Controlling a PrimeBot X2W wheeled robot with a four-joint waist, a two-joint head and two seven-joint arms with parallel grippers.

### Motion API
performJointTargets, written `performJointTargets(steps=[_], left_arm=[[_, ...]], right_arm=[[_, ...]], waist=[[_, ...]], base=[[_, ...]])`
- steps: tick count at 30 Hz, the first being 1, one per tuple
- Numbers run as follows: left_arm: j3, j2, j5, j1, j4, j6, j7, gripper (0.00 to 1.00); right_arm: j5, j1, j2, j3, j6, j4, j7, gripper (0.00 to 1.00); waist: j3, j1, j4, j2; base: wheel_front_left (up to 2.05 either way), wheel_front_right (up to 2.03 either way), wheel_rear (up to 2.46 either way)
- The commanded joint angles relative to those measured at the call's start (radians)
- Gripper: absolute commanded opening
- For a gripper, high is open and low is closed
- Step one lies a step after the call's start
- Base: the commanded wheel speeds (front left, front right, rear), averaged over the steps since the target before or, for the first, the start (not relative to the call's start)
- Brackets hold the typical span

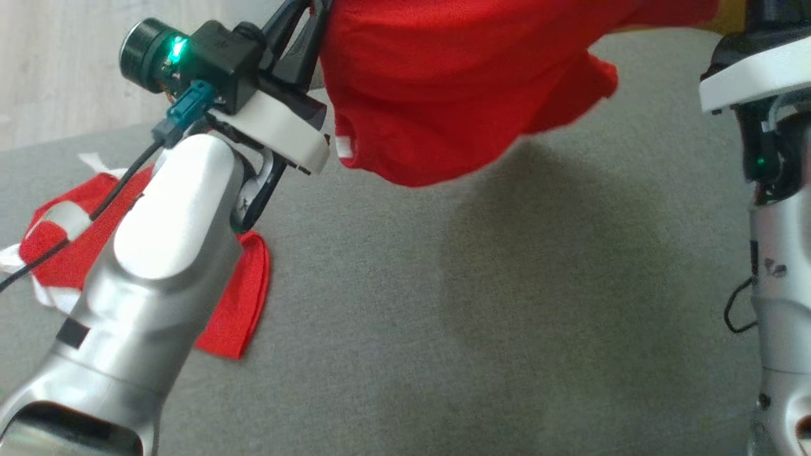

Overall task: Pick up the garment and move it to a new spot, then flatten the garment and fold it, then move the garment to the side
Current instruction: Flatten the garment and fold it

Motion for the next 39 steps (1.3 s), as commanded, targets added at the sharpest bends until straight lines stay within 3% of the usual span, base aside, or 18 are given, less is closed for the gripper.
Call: performJointTargets(steps=[1,6,12,18,25,32,39], left_arm=[[0.048,0.032,-0.015,-0.034,-0.024,0.008,0.003,0.0],[0.065,0.023,-0.073,0.022,-0.075,0.011,0.03,0.0],[0.045,0.064,-0.066,0.082,-0.214,0.028,0.092,0.0],[0.067,0.093,-0.08,0.025,-0.225,0.026,0.14,0.0],[0.085,0.095,-0.038,-0.256,-0.041,-0.001,0.112,0.0],[0.13,0.038,0.002,-0.552,0.2,0.026,-0.059,0.0],[0.121,-0.029,0.007,-0.6,0.354,0.013,-0.159,0.0]], right_arm=[[-0.012,-0.006,0.001,0.02,-0.001,-0.036,-0.002,0.0],[-0.015,0.067,-0.003,0.013,-0.001,-0.083,0.029,0.0],[-0.028,0.176,-0.037,0.013,-0.001,-0.199,0.108,0.0],[-0.026,0.11,-0.051,0.001,-0.001,-0.211,0.167,0.0],[-0.057,-0.206,-0.082,0.082,-0.001,0.012,0.119,0.0],[-0.129,-0.576,-0.028,0.006,-0.001,0.338,-0.104,0.0],[-0.217,-0.633,0.016,-0.072,-0.001,0.573,-0.241,0.0]], waist=[[-0.017,0.0001,0.013,-0.0001],[-0.025,0.0001,0.034,-0.0001],[0.01,0.0001,0.063,-0.0001],[0.114,0.0001,0.065,-0.0001],[0.274,0.0001,0.046,-0.0001],[0.361,0.0001,0.025,-0.0001],[0.374,0.0001,0.011,-0.0001]], base=[[0.0,0.0,0.0],[0.0,0.0,0.0],[0.0,0.0,0.0],[0.0,0.0,0.0],[0.0,0.0,0.0],[0.0,0.0,0.0],[0.0,0.0,0.0]])
